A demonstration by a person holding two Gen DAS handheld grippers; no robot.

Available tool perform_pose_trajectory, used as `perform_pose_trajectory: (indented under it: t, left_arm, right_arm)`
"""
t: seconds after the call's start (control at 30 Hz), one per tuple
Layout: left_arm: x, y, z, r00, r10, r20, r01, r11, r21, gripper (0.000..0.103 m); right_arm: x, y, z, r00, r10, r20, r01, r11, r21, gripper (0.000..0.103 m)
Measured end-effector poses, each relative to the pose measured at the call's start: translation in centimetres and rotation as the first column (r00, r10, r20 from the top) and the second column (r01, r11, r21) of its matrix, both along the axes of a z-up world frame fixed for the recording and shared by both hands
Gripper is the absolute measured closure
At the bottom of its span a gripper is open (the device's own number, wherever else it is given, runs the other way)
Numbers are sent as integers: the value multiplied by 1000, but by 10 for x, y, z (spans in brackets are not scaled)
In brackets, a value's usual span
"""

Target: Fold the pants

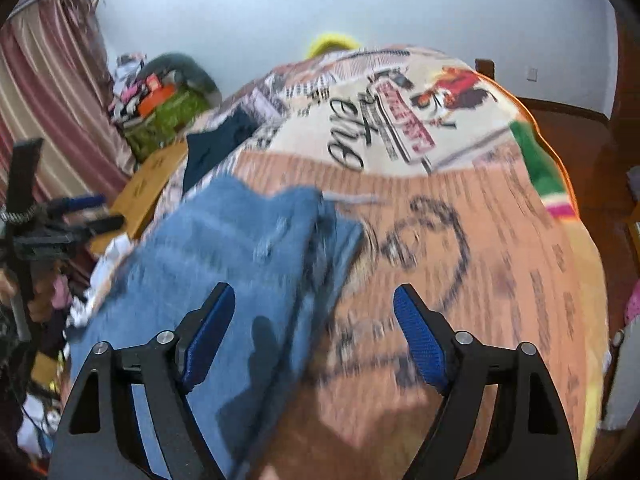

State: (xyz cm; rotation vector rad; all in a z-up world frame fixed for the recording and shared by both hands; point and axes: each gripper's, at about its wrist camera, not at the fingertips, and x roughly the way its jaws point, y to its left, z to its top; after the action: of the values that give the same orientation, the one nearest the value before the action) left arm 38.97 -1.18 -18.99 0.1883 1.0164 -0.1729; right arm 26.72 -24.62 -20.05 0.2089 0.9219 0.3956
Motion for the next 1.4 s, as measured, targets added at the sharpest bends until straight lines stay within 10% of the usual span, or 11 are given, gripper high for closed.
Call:
perform_pose_trajectory:
  t: [0.13, 0.3, 0.77, 1.07, 1.4]
  left_arm:
    - [32, -17, -28, 995, -32, -94, 29, 999, -42, 12]
    - [44, -39, -52, 980, -113, -166, 96, 990, -105, 54]
    - [39, -46, -49, 991, -94, -93, 94, 996, -4, 59]
    - [-7, -49, -14, 993, -114, -19, 114, 993, 17, 55]
    - [-47, -47, -28, 994, -97, -42, 100, 991, 93, 23]
  right_arm:
    - [33, 13, -14, 1000, 19, -18, -19, 999, 35, 50]
    - [68, 25, -52, 989, 45, -142, -28, 992, 123, 75]
    - [49, 44, -28, 993, 104, -55, -111, 982, -154, 78]
    - [7, 58, 12, 987, 159, 13, -157, 983, -96, 56]
    - [-30, 69, -19, 982, 165, -95, -175, 978, -111, 23]
